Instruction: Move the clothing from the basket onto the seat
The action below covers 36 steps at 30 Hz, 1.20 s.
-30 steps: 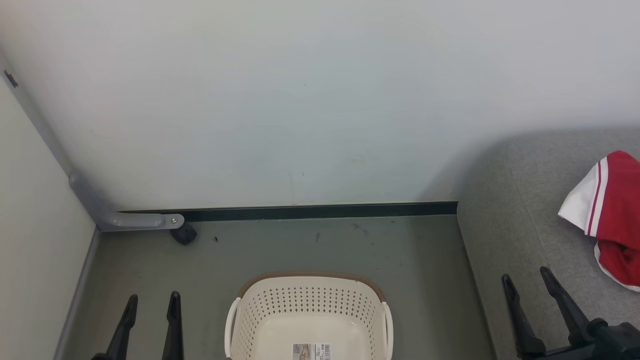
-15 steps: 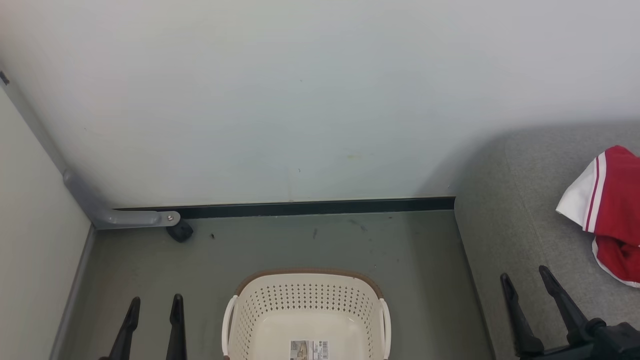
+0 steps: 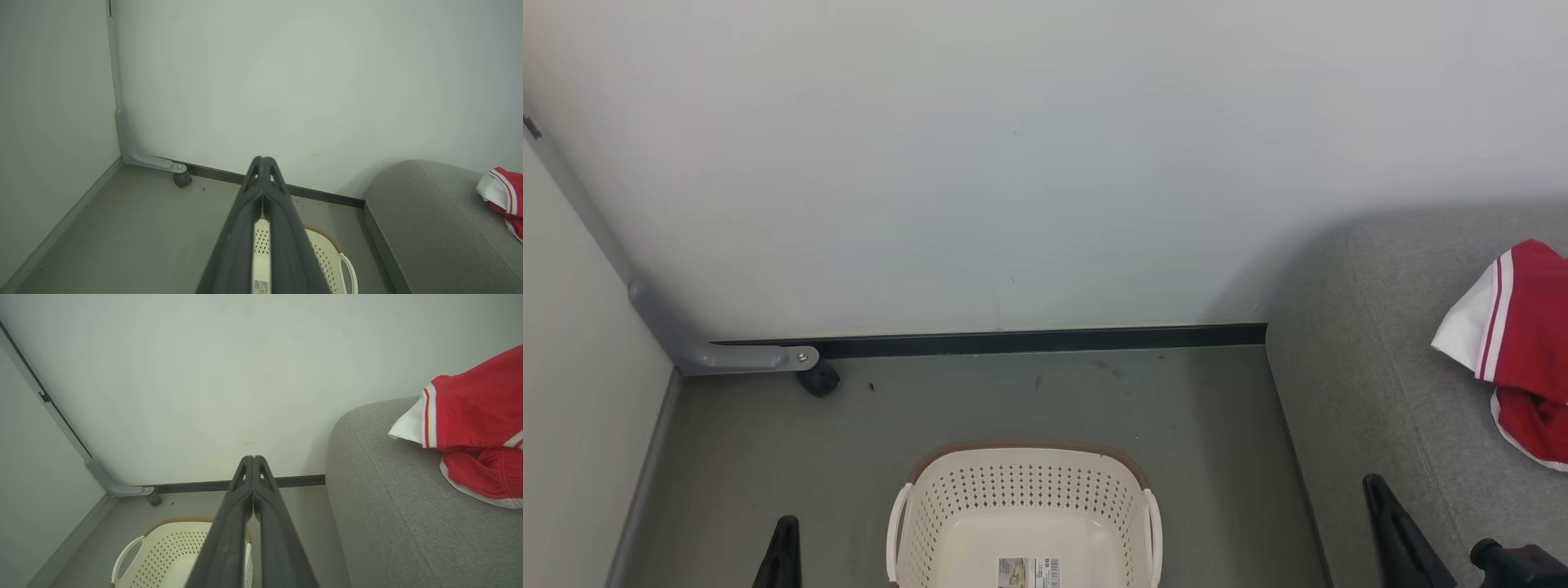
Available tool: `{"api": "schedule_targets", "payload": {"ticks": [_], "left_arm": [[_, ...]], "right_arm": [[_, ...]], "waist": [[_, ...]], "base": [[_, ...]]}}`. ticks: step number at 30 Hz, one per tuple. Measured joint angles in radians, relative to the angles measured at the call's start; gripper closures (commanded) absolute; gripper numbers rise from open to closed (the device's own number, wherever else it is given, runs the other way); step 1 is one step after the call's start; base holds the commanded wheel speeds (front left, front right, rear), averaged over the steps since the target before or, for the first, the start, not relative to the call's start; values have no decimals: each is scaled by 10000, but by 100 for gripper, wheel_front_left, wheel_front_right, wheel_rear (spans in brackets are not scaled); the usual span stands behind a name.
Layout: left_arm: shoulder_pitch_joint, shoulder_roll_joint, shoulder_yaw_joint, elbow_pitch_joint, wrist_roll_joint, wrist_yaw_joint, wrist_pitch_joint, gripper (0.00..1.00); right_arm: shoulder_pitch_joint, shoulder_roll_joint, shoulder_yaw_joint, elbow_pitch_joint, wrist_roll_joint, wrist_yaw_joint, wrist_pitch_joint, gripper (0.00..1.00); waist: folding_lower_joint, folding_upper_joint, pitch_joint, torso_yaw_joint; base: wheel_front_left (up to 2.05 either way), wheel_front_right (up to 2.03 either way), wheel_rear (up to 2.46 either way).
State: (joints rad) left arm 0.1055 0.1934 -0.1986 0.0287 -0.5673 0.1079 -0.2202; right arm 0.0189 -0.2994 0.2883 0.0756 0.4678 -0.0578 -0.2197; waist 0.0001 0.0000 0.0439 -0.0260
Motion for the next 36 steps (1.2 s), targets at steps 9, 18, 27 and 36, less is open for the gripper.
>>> {"api": "schedule_targets", "payload": {"ticks": [9,18,27,36], "left_arm": [[-68,-119,309,226,-1049,-213,357,100],[-231,-293,612,485,-2011,-437,717,100],[-419,-412,901,736,-3099,-652,1055,100],[-631,-593,1197,1001,-4128,-911,1406,100]], "right_arm": [[-76,263,-437,228,1197,153,353,100],[-136,516,-861,416,2353,349,713,100],[-279,777,-1292,644,3486,516,1070,100],[-324,1035,-1708,895,4567,683,1406,100]], "waist": [[0,0,-41,26],[0,0,-83,53],[0,1,-126,79],[0,0,-169,105]], "base": [[0,0,0],[0,0,0],[0,0,0],[0,0,0]]}}
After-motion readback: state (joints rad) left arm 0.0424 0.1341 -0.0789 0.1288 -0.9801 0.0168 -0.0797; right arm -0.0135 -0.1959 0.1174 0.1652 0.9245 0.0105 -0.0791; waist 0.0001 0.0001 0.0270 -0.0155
